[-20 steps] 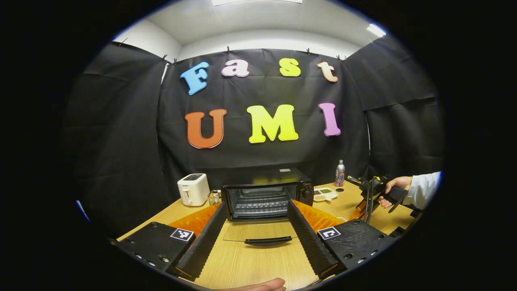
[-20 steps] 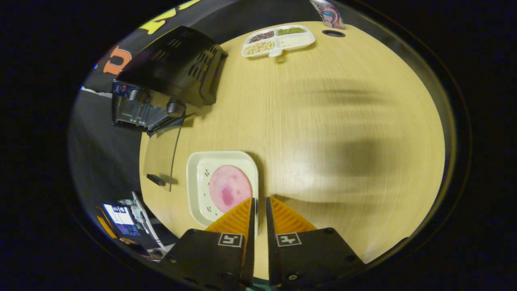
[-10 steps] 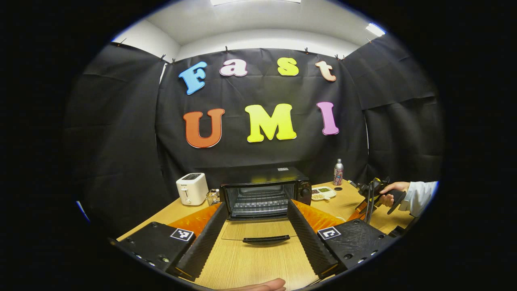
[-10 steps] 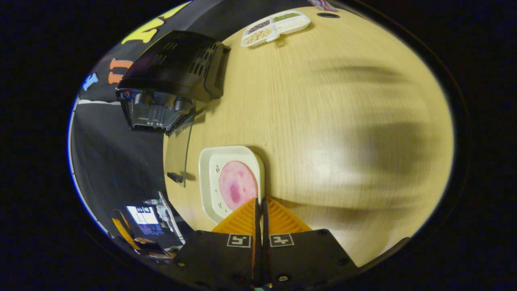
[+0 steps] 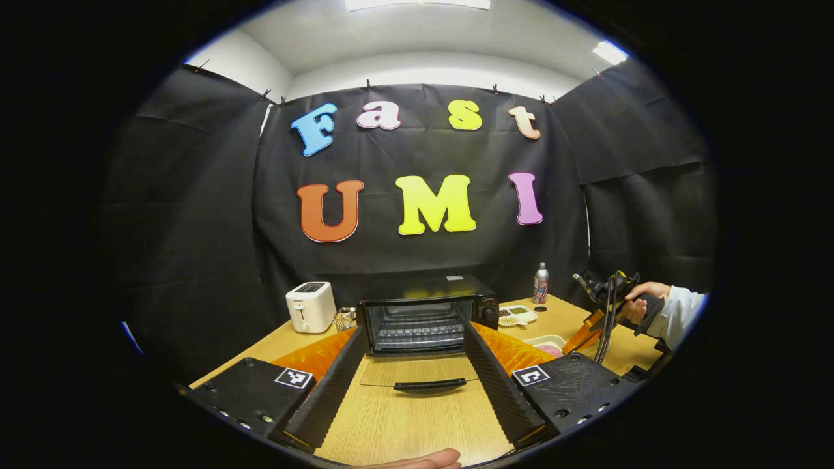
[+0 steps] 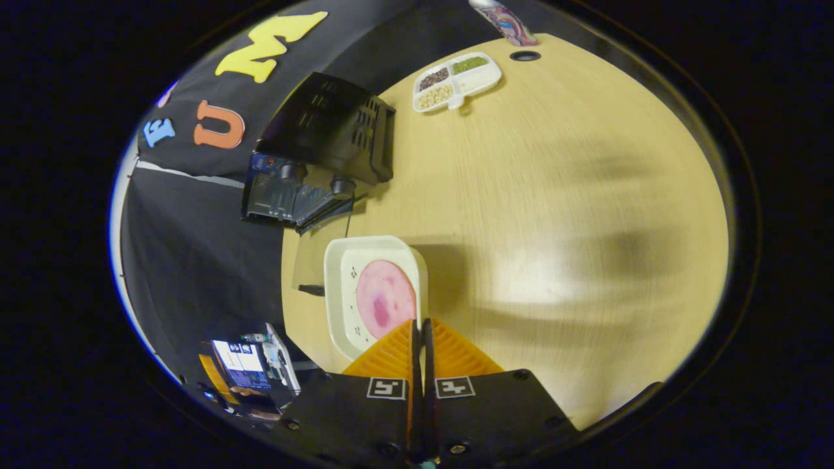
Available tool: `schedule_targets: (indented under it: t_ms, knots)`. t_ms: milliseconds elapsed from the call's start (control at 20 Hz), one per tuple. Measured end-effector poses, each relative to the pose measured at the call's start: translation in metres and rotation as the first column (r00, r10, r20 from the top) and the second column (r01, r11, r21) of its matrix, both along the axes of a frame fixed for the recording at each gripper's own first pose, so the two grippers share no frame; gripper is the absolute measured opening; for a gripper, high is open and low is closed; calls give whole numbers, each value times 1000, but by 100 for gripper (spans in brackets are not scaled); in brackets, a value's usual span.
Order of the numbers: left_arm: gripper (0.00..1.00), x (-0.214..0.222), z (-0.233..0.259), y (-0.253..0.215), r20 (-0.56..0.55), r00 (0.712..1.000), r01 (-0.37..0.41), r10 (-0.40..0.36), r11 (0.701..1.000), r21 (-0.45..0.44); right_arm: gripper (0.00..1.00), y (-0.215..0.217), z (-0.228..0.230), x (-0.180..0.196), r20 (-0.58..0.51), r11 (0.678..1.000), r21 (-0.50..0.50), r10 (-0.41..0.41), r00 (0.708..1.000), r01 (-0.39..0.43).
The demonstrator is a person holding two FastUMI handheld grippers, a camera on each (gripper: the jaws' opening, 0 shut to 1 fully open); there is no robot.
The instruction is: Open the electric oven with the left hand, put the food in, and close the electric oven.
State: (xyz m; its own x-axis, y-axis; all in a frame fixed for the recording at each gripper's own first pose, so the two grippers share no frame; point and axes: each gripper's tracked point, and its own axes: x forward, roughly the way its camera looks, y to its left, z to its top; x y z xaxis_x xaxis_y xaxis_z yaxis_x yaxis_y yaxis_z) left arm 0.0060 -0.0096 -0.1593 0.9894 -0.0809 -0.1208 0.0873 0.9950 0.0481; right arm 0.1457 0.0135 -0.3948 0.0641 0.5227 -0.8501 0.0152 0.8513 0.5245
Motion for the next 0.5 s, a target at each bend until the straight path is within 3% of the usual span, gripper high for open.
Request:
schedule_targets:
  t_ms: [250, 500]
  knots:
    - [95, -10, 0, 28, 9, 1000, -16, 16, 1000, -4, 1, 62, 31, -1, 11, 999, 15, -29, 1000, 29]
    - [95, -16, -6, 69, 0, 998, -68, 68, 997, -27, 0, 132, 26, 19, 16, 996, 10, -93, 996, 92]
